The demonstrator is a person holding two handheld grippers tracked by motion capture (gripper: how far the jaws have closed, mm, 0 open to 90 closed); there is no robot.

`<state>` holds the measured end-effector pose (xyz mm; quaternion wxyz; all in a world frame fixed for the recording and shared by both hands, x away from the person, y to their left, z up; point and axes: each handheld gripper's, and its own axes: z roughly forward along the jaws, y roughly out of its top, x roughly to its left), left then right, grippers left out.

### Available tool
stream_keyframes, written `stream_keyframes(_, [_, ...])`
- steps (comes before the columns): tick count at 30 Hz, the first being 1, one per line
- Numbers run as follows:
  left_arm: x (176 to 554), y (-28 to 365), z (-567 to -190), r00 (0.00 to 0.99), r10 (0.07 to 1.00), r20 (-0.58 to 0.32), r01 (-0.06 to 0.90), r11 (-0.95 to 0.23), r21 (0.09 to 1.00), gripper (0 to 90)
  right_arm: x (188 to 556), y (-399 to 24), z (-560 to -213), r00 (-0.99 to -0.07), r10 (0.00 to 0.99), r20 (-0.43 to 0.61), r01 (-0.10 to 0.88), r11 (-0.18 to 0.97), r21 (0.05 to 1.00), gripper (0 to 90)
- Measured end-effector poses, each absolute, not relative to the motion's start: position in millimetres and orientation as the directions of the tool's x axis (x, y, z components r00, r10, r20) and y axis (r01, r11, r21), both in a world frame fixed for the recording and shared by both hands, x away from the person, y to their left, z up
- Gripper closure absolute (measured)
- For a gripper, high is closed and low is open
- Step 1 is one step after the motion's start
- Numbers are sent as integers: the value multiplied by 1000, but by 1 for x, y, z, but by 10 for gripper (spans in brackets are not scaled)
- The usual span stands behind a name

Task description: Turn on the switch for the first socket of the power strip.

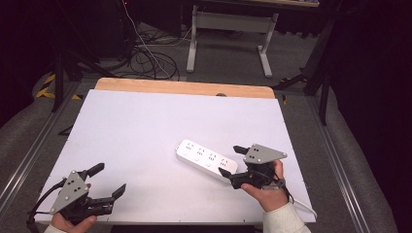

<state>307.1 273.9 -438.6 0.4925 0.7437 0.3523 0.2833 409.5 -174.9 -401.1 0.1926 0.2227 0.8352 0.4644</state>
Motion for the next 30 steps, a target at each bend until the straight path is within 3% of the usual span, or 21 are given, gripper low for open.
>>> stream_keyframes(15, [307, 274, -439, 588, 805, 82, 240, -270, 932, 119, 426, -151, -406, -829, 545, -124, 210, 509, 835, 228])
stream_keyframes(16, [307, 275, -439, 589, 804, 77, 243, -268, 932, 119, 426, -150, -406, -827, 546, -134, 206, 516, 831, 252])
stream_keyframes(17, [307, 274, -439, 587, 806, 74, 244, -263, 933, 119, 425, -150, -406, -829, 540, -142, 198, 522, 829, 345])
stream_keyframes(18, [307, 274, -439, 587, 806, 74, 244, -263, 933, 119, 425, -150, -406, -829, 540, -142, 198, 522, 829, 345])
stream_keyframes(19, [307, 275, -439, 589, 804, 78, 241, -267, 933, 120, 426, -152, -404, -837, 529, -138, 196, 527, 827, 498])
stream_keyframes(21, [307, 275, -438, 589, 804, 82, 239, -270, 933, 120, 426, -152, -404, -842, 523, -129, 203, 530, 823, 506])
stream_keyframes(23, [307, 274, -439, 587, 806, 75, 244, -264, 933, 120, 426, -153, -402, -843, 522, -131, 207, 539, 816, 616])
stream_keyframes(24, [307, 274, -439, 587, 806, 75, 244, -264, 933, 120, 426, -153, -402, -843, 522, -131, 207, 539, 816, 616])
stream_keyframes(25, [307, 274, -439, 585, 808, 71, 249, -262, 932, 121, 427, -153, -401, -852, 510, -118, 208, 537, 817, 719])
stream_keyframes(26, [307, 274, -439, 585, 808, 71, 249, -263, 932, 121, 427, -154, -400, -854, 508, -114, 213, 539, 815, 759])
stream_keyframes(30, [307, 273, -440, 586, 807, 71, 250, -263, 932, 121, 431, -155, -398, -870, 489, -55, 256, 546, 797, 855])
